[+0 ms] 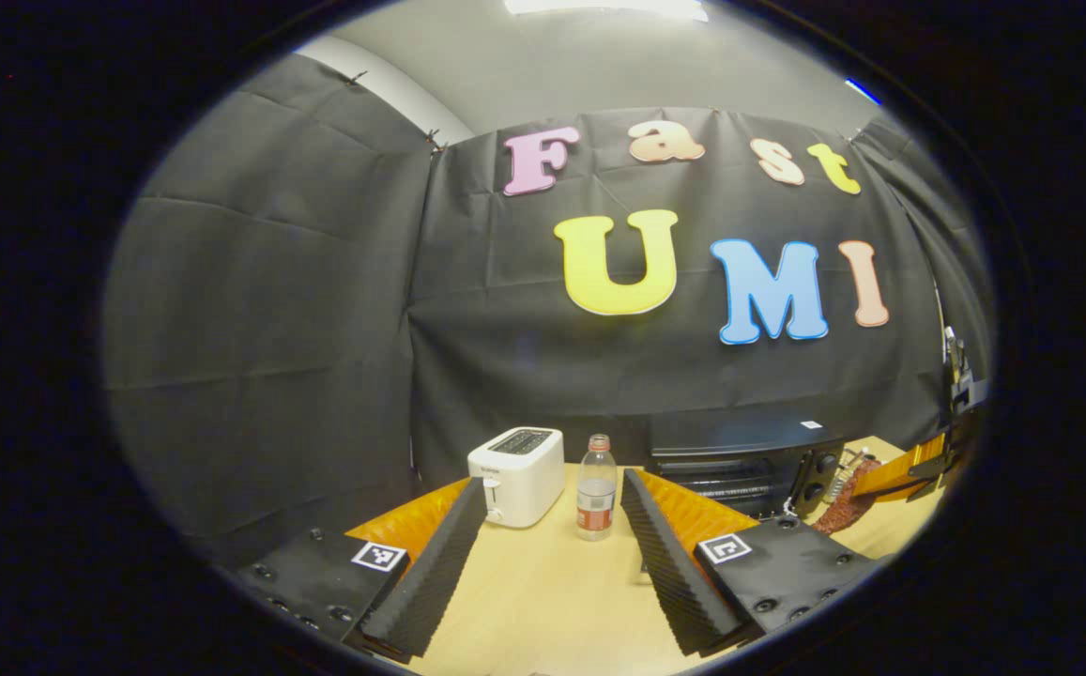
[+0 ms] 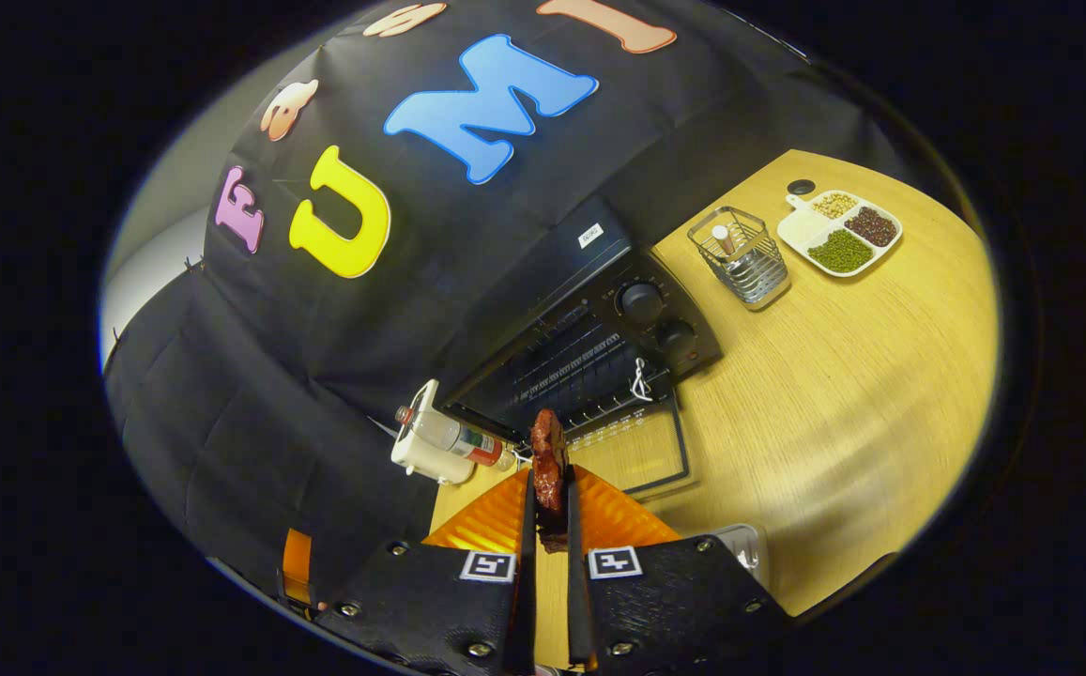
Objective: Open the electric oven with the left hand, put the food in, and close the electric oven.
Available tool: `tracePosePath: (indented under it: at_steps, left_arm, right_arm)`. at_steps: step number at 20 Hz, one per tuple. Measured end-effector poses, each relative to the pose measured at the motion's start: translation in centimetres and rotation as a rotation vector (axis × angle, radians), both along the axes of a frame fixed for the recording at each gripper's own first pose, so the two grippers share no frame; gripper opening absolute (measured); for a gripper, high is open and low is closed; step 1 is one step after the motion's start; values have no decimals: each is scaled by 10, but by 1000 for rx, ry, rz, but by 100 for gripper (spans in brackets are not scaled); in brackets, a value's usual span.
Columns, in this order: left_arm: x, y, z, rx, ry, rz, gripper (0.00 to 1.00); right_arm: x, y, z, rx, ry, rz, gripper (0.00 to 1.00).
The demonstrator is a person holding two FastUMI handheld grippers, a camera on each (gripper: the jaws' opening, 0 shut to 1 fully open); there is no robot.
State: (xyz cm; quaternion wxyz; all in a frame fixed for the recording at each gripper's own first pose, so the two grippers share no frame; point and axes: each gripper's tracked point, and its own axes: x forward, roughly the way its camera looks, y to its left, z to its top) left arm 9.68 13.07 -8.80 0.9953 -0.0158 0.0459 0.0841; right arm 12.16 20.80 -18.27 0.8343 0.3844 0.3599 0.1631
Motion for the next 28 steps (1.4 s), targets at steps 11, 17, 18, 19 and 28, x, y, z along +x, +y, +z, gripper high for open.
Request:
tracePosePath:
  at_steps: [11, 17, 18, 19, 28]
  left_arm:
    - [32, 51, -21, 25, 59, 43, 100]
    - [43, 67, -28, 40, 89, 49, 100]
    - [45, 68, -29, 41, 92, 47, 100]
    - [46, 69, -30, 42, 98, 44, 100]
    - [45, 72, -40, 58, 131, 46, 98]
  right_arm:
    - [80, 51, -26, 82, 20, -105, 14]
    - [115, 77, -40, 138, 5, -183, 14]
    - [121, 81, -41, 149, -1, -196, 14]
    - [126, 85, -43, 157, -5, -202, 14]
    - [155, 90, -68, 124, -21, -242, 14]
